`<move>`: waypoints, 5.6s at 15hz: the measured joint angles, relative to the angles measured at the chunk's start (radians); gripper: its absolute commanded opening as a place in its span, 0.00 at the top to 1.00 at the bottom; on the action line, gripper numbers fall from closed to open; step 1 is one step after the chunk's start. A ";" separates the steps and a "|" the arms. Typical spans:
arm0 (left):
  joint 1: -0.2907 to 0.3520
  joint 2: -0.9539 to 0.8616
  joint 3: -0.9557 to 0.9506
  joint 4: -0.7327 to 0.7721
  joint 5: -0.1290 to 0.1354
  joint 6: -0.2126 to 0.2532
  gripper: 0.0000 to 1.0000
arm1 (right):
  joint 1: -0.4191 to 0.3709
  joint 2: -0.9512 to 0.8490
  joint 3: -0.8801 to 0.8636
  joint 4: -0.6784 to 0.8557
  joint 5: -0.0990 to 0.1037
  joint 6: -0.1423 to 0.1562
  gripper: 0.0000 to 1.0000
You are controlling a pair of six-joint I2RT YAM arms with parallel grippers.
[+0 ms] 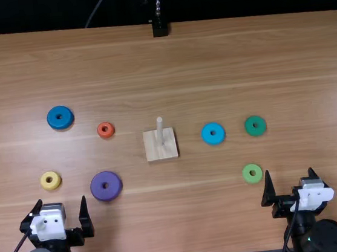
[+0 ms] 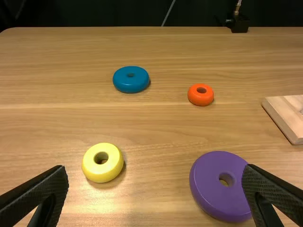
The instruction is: Build the Hanoi tower: stack the rings onto the peg from bottom to top in this color order: purple, dark blue, light blue, dark green, light green, yellow, orange.
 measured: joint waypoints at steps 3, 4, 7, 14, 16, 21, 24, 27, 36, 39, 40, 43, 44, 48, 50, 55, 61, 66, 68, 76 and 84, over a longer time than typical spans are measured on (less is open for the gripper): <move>0.000 0.000 0.000 0.000 0.001 0.000 0.00 | 0.000 0.000 0.000 0.000 0.000 0.000 0.00; 0.000 0.000 0.000 0.000 0.000 0.000 0.00 | 0.000 0.000 0.000 0.000 0.000 0.000 0.00; 0.000 0.000 0.000 0.000 0.000 0.000 0.00 | 0.000 0.000 0.000 0.000 0.000 0.000 0.00; 0.000 0.000 0.000 0.000 0.000 0.000 0.00 | 0.000 0.000 0.000 0.000 0.000 0.000 0.00; 0.000 0.000 0.000 0.000 0.001 0.001 0.00 | 0.000 0.000 0.000 0.000 0.000 0.000 0.00; 0.000 0.000 0.000 0.004 0.005 0.001 0.00 | 0.000 0.000 0.000 0.000 0.000 0.000 0.00; -0.008 0.000 0.018 -0.011 0.015 0.000 0.00 | 0.000 0.000 0.000 0.000 0.000 0.000 0.00; -0.007 0.124 0.159 -0.036 0.017 0.001 0.00 | 0.000 0.000 0.000 0.000 0.000 0.000 0.00; -0.085 0.769 0.933 -0.547 0.062 0.001 0.00 | 0.000 0.000 0.000 0.000 0.000 0.000 0.00; -0.138 0.851 0.950 -0.558 0.066 0.002 0.00 | 0.000 0.000 0.000 0.000 0.000 0.000 0.00; -0.135 0.880 0.950 -0.553 0.065 0.002 0.00 | 0.000 0.000 0.000 0.000 0.000 0.000 0.00; -0.067 0.862 0.950 -0.520 0.080 0.003 0.00 | 0.000 0.000 0.000 0.001 0.000 0.000 0.00; -0.062 0.883 0.950 -0.521 0.089 0.003 0.00 | 0.000 0.000 0.000 0.001 0.000 0.000 0.00; -0.062 1.084 0.950 -0.535 0.110 0.003 0.00 | 0.000 0.000 0.000 0.000 0.000 0.000 0.00; -0.076 1.149 0.950 -0.536 0.108 0.008 0.00 | 0.000 0.000 0.000 0.000 0.000 0.000 0.00; -0.110 1.272 0.950 -0.536 0.060 0.097 0.00 | 0.000 0.000 0.000 0.000 0.000 0.000 0.00; -0.171 1.476 0.950 -0.529 0.030 0.108 0.00 | 0.000 0.000 0.000 0.000 0.000 0.000 0.00; -0.232 1.551 0.911 -0.516 0.031 0.109 0.00 | 0.000 0.000 0.000 0.000 0.000 -0.001 0.00; -0.236 1.563 0.899 -0.509 0.030 0.109 0.00 | 0.000 0.000 0.000 0.000 0.000 0.000 0.00; -0.237 1.590 0.817 -0.264 0.031 0.109 0.00 | 0.000 0.000 0.000 0.000 0.000 0.000 0.00; -0.237 1.611 0.782 -0.261 0.038 0.109 0.00 | 0.000 0.000 0.000 0.000 0.000 0.000 0.00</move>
